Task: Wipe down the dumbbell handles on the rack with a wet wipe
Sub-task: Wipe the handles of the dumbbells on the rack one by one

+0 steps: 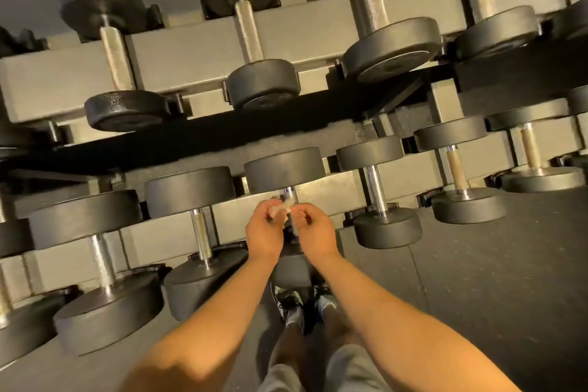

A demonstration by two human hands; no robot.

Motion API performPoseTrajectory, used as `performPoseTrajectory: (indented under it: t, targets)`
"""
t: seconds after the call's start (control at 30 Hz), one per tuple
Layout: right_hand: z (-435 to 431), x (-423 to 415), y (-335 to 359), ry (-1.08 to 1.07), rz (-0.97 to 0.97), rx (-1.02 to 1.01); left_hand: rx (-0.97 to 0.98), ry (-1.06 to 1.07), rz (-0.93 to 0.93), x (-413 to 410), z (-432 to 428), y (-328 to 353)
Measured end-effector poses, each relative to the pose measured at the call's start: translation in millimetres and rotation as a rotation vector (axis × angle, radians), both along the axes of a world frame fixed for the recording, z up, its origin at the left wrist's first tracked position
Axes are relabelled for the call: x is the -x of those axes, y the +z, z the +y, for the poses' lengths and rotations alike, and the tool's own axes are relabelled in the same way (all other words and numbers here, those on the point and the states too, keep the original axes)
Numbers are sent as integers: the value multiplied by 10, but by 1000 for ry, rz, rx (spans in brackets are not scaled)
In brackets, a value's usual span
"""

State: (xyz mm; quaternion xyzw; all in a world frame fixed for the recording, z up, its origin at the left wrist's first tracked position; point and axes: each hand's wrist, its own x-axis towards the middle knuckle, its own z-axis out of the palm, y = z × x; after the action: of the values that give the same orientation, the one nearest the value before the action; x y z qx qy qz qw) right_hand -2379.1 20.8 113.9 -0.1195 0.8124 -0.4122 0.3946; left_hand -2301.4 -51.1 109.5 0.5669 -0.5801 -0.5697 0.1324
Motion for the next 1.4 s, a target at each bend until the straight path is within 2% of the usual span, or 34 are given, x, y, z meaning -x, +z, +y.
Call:
performPoseTrajectory:
  t: [0.23, 0.37, 0.47, 0.6, 0.83, 1.1, 1.17, 1.3, 1.4]
  targets:
    - [63, 38, -451, 159, 273, -112, 46, 136, 68, 292, -57, -432]
    - [107, 21, -539, 181, 405, -127, 85, 35, 45, 278, -31, -581]
    - [228, 66, -555, 157, 358, -179, 170, -78, -58, 216, 30, -651]
    - [283, 5, -531, 134, 342, -201, 175, -220, -115, 116, 110, -656]
    - [284, 27, -512, 114, 358, -241, 159, -12, -69, 366, -82, -592]
    - [173, 101, -479, 141, 296, -358, 149, -218, -128, 151, 59, -632]
    - [193, 70, -479, 109, 314, -322, 159, -183, -105, 191, -38, -635]
    - [230, 42, -521, 92, 337, -278, 93, 36, -47, 363, -99, -629]
    - [231, 46, -528, 111, 314, -268, 26, -49, -76, 252, 40, -646]
